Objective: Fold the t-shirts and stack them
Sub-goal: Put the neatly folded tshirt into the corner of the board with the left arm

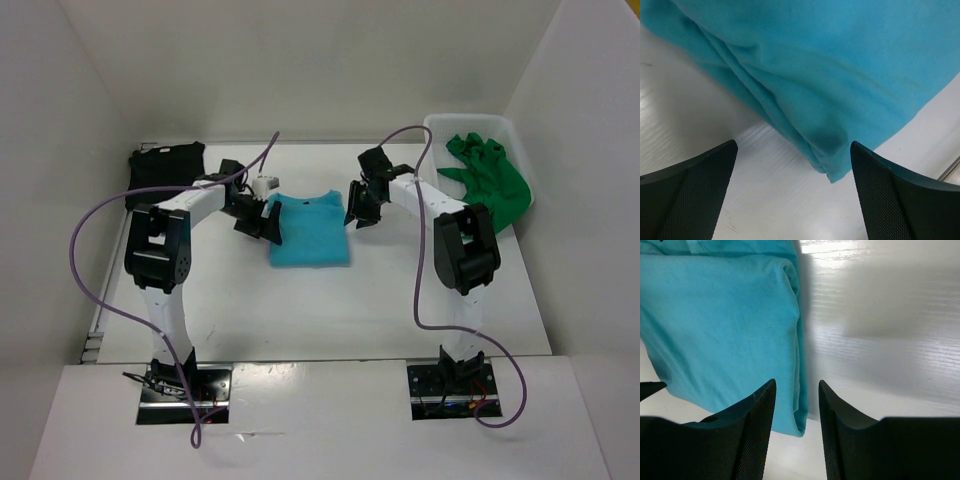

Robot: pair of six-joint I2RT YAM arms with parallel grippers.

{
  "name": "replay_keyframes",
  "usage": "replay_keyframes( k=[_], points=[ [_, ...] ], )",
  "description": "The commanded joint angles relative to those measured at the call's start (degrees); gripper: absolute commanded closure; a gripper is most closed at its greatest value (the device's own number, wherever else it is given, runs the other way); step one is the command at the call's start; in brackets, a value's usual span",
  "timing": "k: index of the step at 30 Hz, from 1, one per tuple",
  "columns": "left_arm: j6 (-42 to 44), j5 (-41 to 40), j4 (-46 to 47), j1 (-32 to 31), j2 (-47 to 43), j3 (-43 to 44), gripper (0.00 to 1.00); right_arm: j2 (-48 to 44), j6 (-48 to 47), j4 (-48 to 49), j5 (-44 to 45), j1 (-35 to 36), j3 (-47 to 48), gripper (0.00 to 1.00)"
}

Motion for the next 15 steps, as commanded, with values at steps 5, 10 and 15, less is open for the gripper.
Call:
replay_keyframes(
  k=[5,10,15],
  points=[
    [-2.7,7.3,-0.9,-0.3,7.0,2.6,0.0,-7.1,1.1,2.1,1.6,0.6,-2.0,0.55],
    [-4.2,9.4,-0.9,-0.3,11.2,3.3,0.0,-10.0,1.1,0.2,4.1,0.6,-2.0,0.55],
    [-6.0,11.5,-0.9,-0.3,16.6,6.0,0.0,-12.4,1.1,-1.7,6.2,0.6,-0.8,0.55]
  ],
)
